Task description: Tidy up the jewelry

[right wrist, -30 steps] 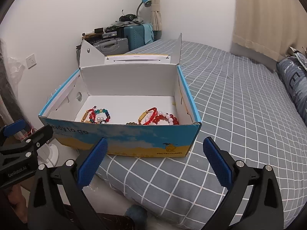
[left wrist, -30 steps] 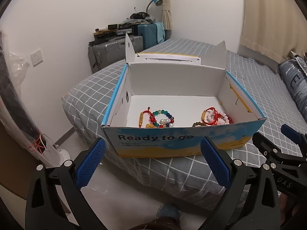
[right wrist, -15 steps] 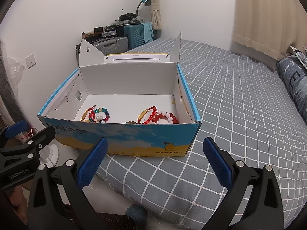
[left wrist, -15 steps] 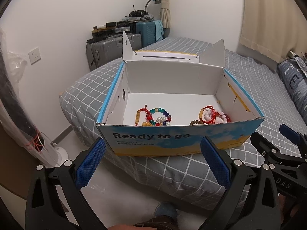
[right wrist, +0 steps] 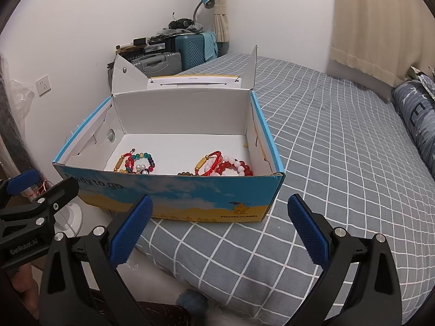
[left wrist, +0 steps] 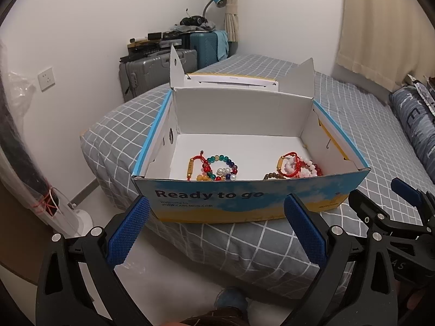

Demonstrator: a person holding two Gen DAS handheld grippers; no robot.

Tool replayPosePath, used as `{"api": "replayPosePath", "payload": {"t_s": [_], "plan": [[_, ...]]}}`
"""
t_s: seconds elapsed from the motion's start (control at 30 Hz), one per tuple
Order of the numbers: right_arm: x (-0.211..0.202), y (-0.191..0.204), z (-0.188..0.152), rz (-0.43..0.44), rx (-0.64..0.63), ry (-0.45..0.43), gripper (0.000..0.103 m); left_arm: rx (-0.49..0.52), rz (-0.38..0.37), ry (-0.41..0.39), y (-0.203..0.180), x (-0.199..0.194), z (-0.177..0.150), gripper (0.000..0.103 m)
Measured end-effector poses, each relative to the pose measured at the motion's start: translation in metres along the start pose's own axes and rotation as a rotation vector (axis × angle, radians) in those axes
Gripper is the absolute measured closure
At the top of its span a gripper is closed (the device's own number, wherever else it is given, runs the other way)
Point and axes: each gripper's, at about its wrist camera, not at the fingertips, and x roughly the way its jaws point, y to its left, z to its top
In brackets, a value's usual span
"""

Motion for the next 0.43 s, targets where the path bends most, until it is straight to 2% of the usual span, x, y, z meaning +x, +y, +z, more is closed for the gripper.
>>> {"api": "replayPosePath", "payload": {"t_s": [0.43], "plan": [[0.0008,-0.0019,-0.0011,-0.002,-0.004,0.002,0.008,0.014,-0.018,0.007,-0.0033,0.0011,-0.0026,0.006]]}}
